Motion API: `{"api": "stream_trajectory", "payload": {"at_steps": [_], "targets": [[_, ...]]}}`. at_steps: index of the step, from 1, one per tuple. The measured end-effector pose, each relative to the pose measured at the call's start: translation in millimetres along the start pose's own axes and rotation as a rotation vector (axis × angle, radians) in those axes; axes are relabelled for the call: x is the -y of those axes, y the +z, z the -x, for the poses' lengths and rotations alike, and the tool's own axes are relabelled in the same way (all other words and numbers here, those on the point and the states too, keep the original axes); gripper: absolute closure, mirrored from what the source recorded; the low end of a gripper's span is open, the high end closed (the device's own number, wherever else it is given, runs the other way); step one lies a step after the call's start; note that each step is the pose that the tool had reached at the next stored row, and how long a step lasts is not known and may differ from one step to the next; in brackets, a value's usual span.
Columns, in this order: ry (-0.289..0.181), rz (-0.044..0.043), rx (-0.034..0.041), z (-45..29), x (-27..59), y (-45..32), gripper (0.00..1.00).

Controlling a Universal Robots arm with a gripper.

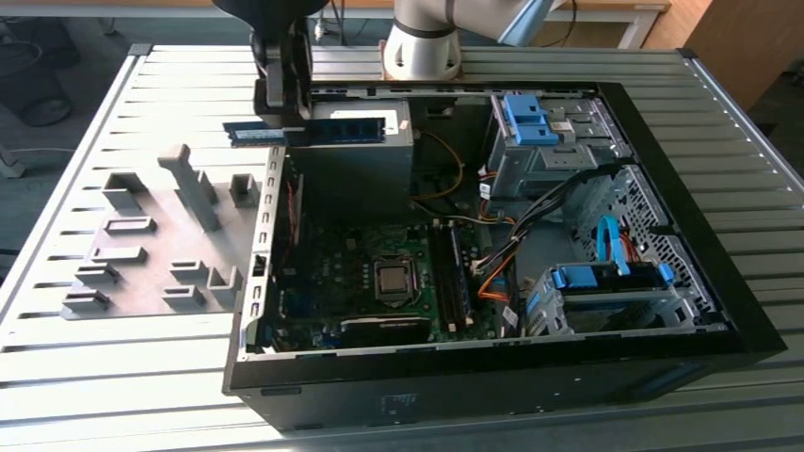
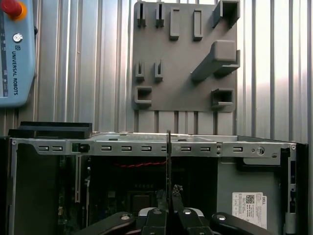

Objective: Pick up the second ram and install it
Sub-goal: 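Pick up the second ram and move it above second insertion slot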

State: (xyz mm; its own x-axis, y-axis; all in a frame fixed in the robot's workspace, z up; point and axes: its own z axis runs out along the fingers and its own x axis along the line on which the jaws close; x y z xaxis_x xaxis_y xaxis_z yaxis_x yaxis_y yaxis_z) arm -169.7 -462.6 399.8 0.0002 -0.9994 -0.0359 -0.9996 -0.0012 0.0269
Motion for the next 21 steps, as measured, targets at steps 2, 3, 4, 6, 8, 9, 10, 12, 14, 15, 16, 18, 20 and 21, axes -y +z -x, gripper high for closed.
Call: {"api": "stream_trajectory", "payload": {"at_steps": [2,3,4,6,8,9,10,12,14,15,16,18,20,21], "targets": [[0.000,0.0000,-0.0001,0.0,1.9,-0.1,0.86],[0.000,0.0000,-0.0001,0.0,2.9,-0.1,0.86],[0.000,0.0000,0.0000,0.0,4.0,-0.1,0.86],[0.000,0.0000,-0.0001,0.0,6.4,-0.2,0.86],[0.000,0.0000,0.0000,0.0,8.9,-0.2,0.86],[0.000,0.0001,-0.0001,0.0,11.0,-0.4,0.86],[0.000,0.0001,-0.0001,0.0,14.0,-0.4,0.86],[0.000,0.0001,0.0000,0.0,20.5,-0.5,0.86],[0.000,0.0000,0.0000,0.0,28.0,-0.6,0.86],[0.000,0.0000,-0.0001,0.0,32.0,-0.6,0.86],[0.000,0.0001,-0.0001,0.0,36.1,-0.7,0.86],[0.000,0.0000,-0.0001,0.0,43.7,-0.7,0.86],[0.000,0.0000,0.0000,0.0,51.6,-0.8,0.86],[0.000,0.0000,0.0000,0.0,55.6,-0.9,0.86]]}}
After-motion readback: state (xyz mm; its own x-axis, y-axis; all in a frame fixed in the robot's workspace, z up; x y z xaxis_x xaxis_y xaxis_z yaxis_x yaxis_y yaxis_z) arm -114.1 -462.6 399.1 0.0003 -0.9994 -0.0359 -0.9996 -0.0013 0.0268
